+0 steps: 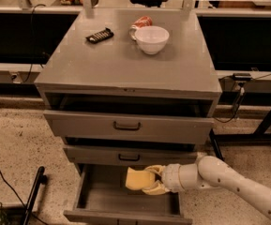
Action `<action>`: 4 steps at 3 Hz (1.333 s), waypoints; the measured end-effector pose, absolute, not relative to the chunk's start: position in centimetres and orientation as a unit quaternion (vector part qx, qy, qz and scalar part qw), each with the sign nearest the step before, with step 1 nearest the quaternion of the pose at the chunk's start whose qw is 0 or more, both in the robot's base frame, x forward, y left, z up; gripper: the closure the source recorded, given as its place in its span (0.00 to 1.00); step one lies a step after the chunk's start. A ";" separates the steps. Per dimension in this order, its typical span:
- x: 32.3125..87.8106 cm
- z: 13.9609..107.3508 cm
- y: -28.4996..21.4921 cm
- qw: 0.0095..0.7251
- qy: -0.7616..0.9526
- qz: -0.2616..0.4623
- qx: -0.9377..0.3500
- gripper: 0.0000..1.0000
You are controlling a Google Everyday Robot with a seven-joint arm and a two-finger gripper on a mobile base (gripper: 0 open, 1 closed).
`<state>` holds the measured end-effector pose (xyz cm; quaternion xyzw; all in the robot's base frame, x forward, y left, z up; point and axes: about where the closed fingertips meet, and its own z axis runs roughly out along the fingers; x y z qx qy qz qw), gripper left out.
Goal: Place sponge into bottom drawer
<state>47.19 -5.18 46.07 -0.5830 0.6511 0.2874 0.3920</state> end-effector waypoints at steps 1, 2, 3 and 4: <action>48.0 43.2 -5.9 0.354 0.680 0.276 -0.580 1.00; 48.5 36.6 -8.8 0.315 0.709 0.268 -0.571 1.00; 47.7 29.2 -11.6 0.296 0.739 0.249 -0.551 1.00; 47.4 28.0 -11.8 0.295 0.745 0.247 -0.545 1.00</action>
Offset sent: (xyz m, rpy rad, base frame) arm 0.0095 -0.0808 -0.2109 -0.1994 0.2667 -0.1163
